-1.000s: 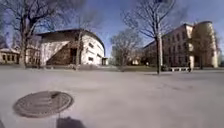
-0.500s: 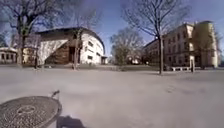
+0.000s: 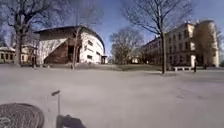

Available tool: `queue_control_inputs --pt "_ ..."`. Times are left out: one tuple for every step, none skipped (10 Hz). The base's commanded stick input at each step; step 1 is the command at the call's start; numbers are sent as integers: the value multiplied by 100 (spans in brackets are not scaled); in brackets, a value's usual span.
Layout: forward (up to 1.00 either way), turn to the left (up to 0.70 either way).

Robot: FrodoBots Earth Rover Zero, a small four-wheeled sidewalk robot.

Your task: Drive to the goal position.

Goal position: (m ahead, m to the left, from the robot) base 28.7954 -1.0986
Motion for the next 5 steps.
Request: queue_control_inputs --pt "100 40" --pt "100 40" --pt "100 26" --pt "100 0" --pt "100 0"
